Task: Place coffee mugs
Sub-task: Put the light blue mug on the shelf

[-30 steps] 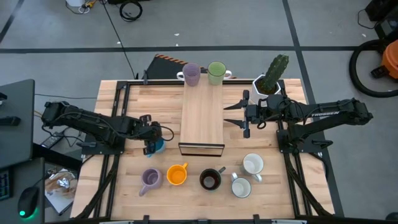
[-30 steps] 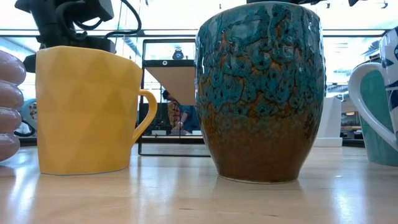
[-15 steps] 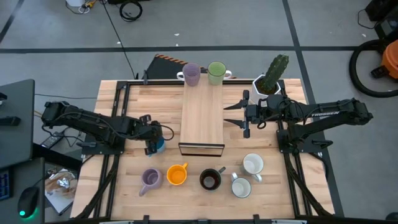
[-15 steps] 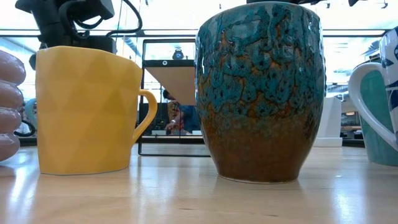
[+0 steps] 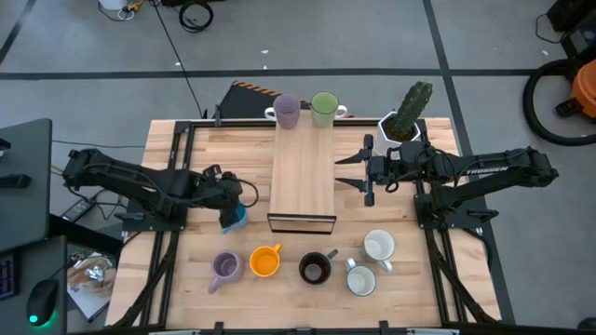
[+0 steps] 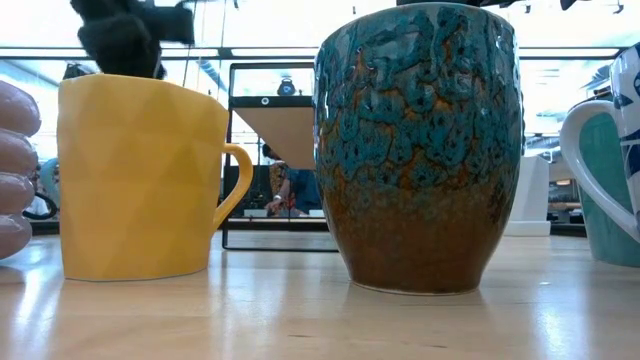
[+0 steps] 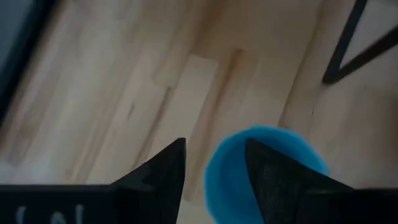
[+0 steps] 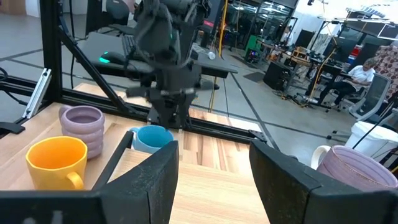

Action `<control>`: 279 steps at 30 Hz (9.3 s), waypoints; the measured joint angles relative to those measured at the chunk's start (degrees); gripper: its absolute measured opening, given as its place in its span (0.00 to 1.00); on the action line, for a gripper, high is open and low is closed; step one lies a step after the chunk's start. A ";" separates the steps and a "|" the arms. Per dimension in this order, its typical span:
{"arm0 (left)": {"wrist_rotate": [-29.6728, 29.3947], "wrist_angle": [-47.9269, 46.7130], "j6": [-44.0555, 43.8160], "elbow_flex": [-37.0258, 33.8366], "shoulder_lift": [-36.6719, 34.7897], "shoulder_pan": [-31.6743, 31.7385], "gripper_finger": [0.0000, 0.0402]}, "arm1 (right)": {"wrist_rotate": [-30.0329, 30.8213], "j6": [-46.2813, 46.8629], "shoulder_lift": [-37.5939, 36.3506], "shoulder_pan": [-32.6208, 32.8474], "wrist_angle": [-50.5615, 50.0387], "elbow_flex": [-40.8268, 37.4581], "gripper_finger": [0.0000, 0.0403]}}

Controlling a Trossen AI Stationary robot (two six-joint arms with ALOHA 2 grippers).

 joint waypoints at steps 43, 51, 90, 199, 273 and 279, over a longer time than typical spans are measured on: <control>8.17 -17.86 -72.20 7.88 12.90 -24.17 0.43 | -0.39 -5.01 0.00 -0.02 -0.57 0.00 0.50; 6.83 -14.37 -65.27 6.63 14.49 -21.85 0.43 | -1.68 -4.88 0.00 -0.04 -0.54 0.00 0.50; 15.03 -4.53 -57.80 -1.72 13.77 -16.47 0.43 | -1.96 -4.57 0.00 -0.02 -0.16 0.00 0.50; 18.63 -6.30 48.55 24.95 7.91 29.72 0.13 | 14.99 7.42 -1.03 6.61 -13.51 0.02 0.50; 30.05 -0.94 59.35 38.35 30.75 42.83 0.14 | 8.42 5.79 -1.01 4.92 -16.49 4.90 0.45; 30.19 -0.12 60.04 38.35 30.73 42.21 0.17 | 8.42 5.79 -1.01 4.92 -16.50 4.90 0.45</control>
